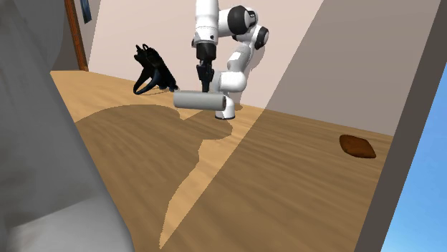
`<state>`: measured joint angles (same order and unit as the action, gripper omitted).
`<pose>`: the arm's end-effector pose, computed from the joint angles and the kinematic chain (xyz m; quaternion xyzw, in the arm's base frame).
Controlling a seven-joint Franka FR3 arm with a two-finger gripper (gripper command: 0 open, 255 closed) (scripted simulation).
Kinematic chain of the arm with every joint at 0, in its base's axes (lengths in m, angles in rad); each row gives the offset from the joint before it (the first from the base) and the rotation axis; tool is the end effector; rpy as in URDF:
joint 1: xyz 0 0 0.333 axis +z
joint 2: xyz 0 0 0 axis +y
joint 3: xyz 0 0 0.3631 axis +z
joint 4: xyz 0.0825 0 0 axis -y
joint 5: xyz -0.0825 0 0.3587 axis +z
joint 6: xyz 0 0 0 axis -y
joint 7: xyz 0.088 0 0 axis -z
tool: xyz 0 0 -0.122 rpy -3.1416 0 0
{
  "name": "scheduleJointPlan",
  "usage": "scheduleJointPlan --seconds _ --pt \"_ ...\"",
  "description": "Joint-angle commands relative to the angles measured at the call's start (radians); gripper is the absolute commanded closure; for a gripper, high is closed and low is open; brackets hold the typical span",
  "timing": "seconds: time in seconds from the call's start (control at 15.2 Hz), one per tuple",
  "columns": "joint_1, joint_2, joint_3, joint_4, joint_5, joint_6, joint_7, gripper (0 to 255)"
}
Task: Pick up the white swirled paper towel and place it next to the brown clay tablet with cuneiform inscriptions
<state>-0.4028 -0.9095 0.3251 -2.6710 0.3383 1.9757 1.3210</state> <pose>0.2599 0.0241 0.5185 -0.6934 0.7130 -0.0650 0.0813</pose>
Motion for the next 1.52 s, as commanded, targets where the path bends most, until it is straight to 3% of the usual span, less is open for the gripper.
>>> scheduleJointPlan --seconds 0.0,0.26,0.92,1.45 --pt "-0.003 -0.002 -0.007 0.025 -0.008 -0.028 0.002 255" --pt "-0.009 -0.001 -0.018 0.074 -0.02 -0.074 0.007 255" --pt "0.092 -0.028 0.213 0.135 0.114 -0.105 0.26 255" --pt "0.108 0.033 0.413 0.265 0.191 -0.105 0.457 255"
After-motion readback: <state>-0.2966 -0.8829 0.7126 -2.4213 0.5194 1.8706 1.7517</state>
